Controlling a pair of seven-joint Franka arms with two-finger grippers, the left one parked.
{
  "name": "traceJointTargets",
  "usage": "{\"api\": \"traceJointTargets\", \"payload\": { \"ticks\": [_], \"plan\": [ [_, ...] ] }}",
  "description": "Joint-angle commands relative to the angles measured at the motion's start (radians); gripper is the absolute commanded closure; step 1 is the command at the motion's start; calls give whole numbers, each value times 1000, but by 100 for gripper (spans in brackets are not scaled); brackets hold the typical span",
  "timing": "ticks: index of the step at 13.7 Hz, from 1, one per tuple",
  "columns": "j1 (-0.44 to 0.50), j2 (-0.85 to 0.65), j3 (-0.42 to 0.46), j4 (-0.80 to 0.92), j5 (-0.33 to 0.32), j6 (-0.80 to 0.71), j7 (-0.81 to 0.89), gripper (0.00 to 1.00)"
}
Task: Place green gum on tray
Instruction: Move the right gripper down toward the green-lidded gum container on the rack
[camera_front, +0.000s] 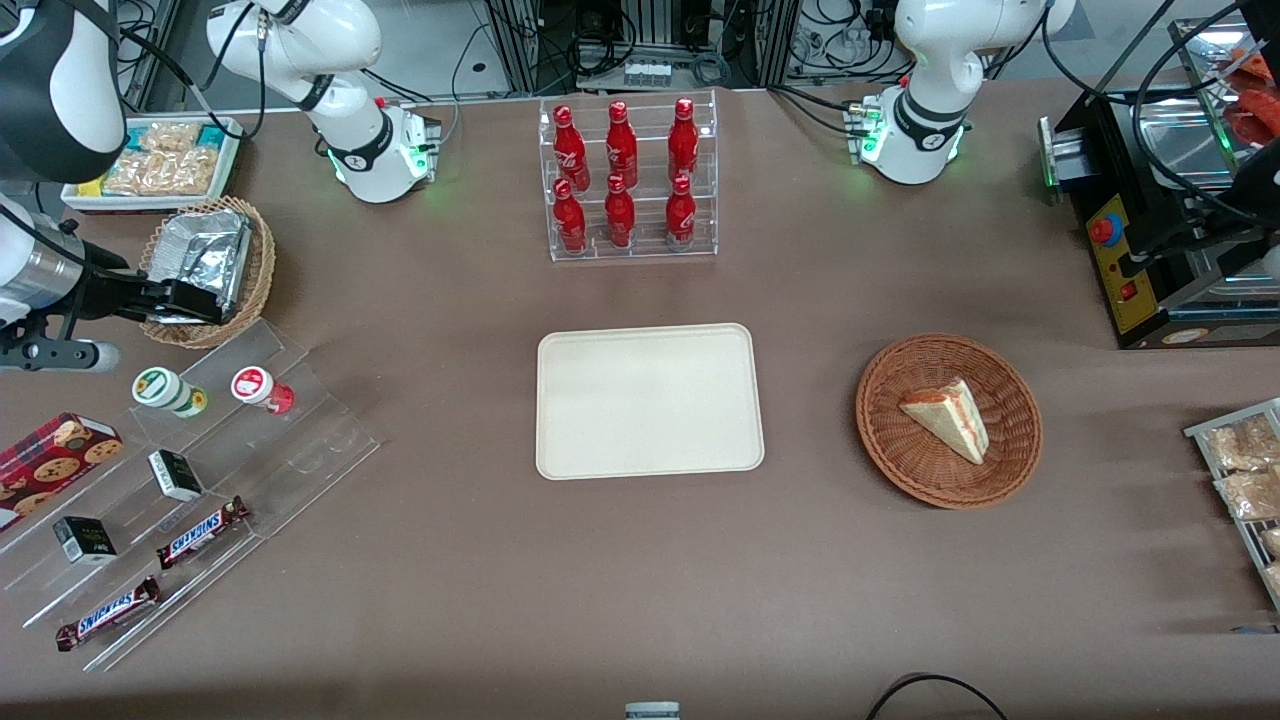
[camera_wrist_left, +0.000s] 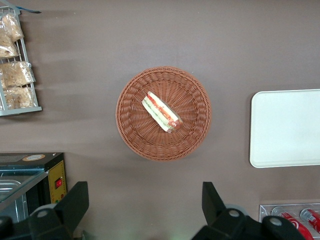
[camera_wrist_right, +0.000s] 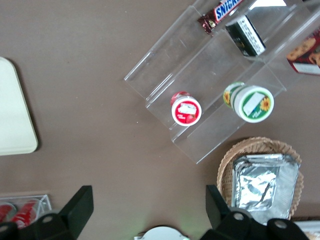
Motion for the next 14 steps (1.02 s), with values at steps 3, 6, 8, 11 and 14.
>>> {"api": "traceJointTargets", "payload": {
  "ticks": [3,6,8,11,14],
  "plan": [
    [-18,-45,-16,-146,-11,162,-118,0],
    [-20,-113,-43,-288,-23,314,-279,0],
    [-49,-112,-57,-317,-26,370,-427,0],
    [-107,-93,-57,-343,-26,445,-703,0],
    [-164,-67,-57,-384,-26,572,-963,0]
  ]
}}
